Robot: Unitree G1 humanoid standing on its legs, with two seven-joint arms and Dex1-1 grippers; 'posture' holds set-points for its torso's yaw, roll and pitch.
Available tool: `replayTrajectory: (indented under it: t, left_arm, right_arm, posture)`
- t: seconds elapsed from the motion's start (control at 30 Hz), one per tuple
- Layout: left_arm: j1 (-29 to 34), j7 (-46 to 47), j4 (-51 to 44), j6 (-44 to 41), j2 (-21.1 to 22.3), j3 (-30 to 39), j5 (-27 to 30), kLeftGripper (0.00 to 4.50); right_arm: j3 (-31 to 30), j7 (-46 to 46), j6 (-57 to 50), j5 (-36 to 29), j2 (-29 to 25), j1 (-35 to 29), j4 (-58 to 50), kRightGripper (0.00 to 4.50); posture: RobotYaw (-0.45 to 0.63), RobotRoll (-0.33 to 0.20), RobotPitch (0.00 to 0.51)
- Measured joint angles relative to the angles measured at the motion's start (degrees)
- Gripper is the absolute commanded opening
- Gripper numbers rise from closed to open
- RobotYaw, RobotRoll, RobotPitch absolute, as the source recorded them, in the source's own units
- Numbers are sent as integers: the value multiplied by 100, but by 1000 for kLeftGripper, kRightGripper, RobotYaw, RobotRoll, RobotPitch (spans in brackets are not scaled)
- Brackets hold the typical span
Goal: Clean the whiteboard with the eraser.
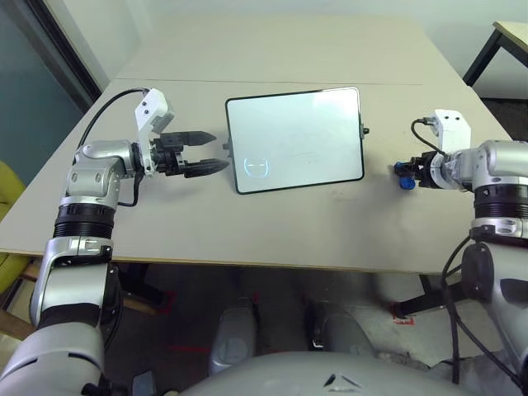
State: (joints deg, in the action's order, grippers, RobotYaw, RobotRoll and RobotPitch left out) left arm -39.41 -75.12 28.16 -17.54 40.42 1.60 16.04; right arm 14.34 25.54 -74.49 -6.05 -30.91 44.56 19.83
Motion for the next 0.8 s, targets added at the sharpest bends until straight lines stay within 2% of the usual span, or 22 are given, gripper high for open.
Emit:
replayTrajectory:
  t: [0.13,0.27,0.4,0.5,0.6,0.8]
  left_arm:
    - [31,123,23,4,211,206,6,4500]
    - [194,348,285,104,385,449,-1,4500]
    - [192,807,768,447,473,692,-49,4500]
    - [169,1541,1280,1046,451,879,-210,4500]
    - [-49,2386,1871,1580,235,1009,-327,4500]
    - [-303,4124,2979,2467,-71,1213,-577,4500]
  right_arm:
    - [201,206,749,-289,-158,-269,-293,4469]
    - [376,283,2334,-346,-420,-631,-63,4469]
    - [596,310,3951,-419,-406,-945,401,4469]
    - [682,173,5133,-419,-227,-1146,905,4469]
    - [687,-84,6042,-406,-98,-1155,1394,4469]
    - [784,-1365,7544,-289,168,-1003,2396,4469]
  posture:
    - [182,0,55]
    - [191,0,57]
    - [191,0,57]
    - [202,0,58]
    - [202,0,58]
    - [167,0,64]
